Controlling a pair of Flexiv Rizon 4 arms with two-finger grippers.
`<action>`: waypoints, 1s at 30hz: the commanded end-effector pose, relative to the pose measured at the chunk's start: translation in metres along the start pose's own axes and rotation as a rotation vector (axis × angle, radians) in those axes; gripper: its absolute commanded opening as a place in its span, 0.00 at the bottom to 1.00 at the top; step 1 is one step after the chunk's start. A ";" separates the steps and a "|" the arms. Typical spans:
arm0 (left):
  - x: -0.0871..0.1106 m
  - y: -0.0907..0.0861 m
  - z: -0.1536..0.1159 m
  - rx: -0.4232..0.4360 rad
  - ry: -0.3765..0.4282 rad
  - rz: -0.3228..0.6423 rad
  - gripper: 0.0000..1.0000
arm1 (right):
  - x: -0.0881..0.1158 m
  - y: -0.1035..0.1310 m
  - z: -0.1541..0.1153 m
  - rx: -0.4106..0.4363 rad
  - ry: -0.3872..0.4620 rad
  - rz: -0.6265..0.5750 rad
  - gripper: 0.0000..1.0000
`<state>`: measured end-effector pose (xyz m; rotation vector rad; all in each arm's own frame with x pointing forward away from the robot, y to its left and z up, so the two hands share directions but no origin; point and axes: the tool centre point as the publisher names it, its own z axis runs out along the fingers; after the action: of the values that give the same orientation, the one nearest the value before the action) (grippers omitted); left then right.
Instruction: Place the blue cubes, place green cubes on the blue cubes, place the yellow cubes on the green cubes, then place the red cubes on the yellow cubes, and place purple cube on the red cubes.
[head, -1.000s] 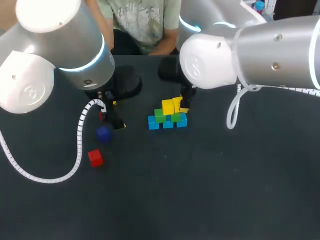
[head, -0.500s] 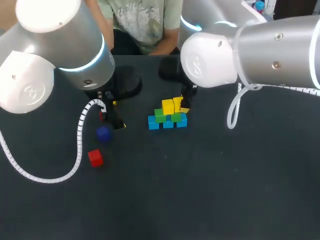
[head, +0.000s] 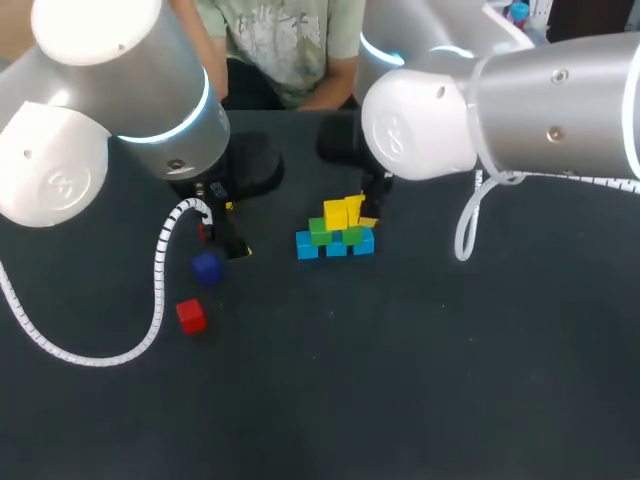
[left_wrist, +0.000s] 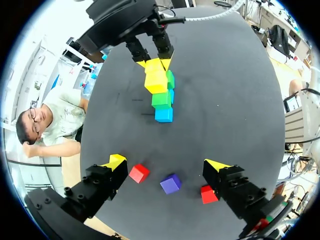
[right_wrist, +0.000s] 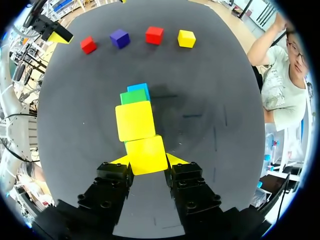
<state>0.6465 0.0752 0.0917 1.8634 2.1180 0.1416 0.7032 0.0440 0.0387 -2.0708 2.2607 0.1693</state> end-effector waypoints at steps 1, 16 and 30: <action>0.001 0.001 0.000 0.003 -0.004 0.003 1.00 | 0.000 0.002 0.001 0.005 0.000 -0.001 0.00; 0.001 0.001 0.000 0.003 -0.004 0.003 1.00 | -0.001 0.003 0.003 -0.003 0.005 -0.007 0.00; 0.001 0.001 0.000 0.003 -0.004 0.003 1.00 | -0.002 0.003 0.000 -0.001 -0.006 -0.008 1.00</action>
<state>0.6465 0.0752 0.0917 1.8634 2.1180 0.1416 0.7011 0.0472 0.0384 -2.0797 2.2520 0.1771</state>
